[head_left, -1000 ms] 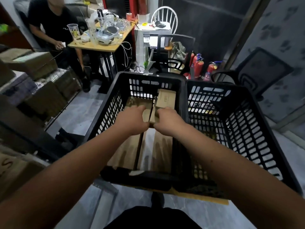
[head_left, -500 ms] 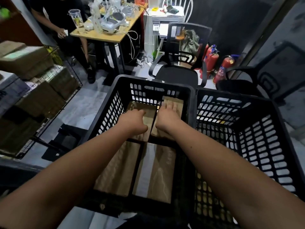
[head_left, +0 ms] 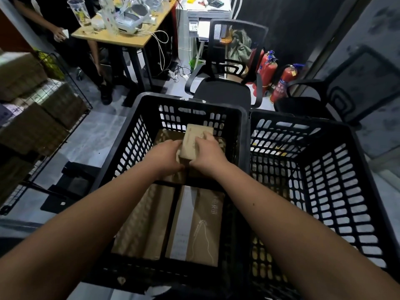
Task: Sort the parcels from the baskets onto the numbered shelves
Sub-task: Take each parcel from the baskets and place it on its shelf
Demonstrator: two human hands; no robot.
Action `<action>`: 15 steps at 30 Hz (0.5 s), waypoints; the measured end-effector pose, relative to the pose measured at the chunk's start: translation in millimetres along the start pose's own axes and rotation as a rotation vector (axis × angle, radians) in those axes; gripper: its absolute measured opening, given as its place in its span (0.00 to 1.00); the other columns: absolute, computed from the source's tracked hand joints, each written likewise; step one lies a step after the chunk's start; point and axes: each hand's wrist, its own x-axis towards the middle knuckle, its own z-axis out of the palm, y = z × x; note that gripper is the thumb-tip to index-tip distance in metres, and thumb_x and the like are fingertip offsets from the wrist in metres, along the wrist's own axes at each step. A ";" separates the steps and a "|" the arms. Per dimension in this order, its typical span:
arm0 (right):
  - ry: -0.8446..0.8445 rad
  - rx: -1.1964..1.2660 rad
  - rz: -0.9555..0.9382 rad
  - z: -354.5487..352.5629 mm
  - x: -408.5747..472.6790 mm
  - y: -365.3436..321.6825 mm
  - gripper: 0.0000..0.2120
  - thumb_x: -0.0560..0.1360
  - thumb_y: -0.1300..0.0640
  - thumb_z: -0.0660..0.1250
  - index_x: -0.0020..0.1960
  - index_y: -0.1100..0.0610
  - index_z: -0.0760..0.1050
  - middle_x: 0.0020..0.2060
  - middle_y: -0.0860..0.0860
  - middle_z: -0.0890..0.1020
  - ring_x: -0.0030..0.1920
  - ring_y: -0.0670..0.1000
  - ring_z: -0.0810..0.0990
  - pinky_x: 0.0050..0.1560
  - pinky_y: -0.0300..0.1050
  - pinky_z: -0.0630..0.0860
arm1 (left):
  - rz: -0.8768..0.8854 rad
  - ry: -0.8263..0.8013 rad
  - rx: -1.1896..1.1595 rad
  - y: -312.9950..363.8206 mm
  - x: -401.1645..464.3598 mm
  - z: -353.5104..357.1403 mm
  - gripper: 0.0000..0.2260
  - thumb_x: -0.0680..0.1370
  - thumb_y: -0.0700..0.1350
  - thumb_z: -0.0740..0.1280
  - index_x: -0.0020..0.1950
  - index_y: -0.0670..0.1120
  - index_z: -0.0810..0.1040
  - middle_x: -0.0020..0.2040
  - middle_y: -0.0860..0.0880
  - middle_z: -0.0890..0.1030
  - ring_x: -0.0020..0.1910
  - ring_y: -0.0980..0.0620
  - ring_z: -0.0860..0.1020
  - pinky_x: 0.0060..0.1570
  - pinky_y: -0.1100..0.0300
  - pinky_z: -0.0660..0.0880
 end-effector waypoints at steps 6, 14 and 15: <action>-0.092 0.152 0.205 -3.8 0.1 3.3 0.53 0.72 0.62 0.79 0.84 0.47 0.50 0.83 0.61 0.47 0.78 0.64 0.63 0.72 0.55 0.72 | -0.017 0.053 -0.075 2.2 0.8 -1.2 0.35 0.71 0.52 0.79 0.76 0.54 0.72 0.66 0.49 0.79 0.63 0.46 0.79 0.60 0.48 0.79; -0.015 0.280 0.094 -15.0 -19.8 -12.1 0.53 0.73 0.59 0.77 0.86 0.48 0.47 0.74 0.56 0.71 0.70 0.58 0.74 0.67 0.56 0.78 | -0.056 0.178 -0.328 7.0 -13.7 -5.2 0.30 0.72 0.45 0.78 0.73 0.51 0.75 0.65 0.51 0.81 0.62 0.50 0.81 0.60 0.50 0.80; 0.000 0.297 0.066 -18.5 -26.8 -13.0 0.53 0.72 0.59 0.78 0.86 0.48 0.48 0.74 0.55 0.72 0.71 0.58 0.73 0.67 0.56 0.77 | -0.048 0.201 -0.363 6.8 -19.8 -5.4 0.31 0.72 0.45 0.78 0.74 0.51 0.74 0.66 0.51 0.80 0.63 0.50 0.80 0.61 0.51 0.80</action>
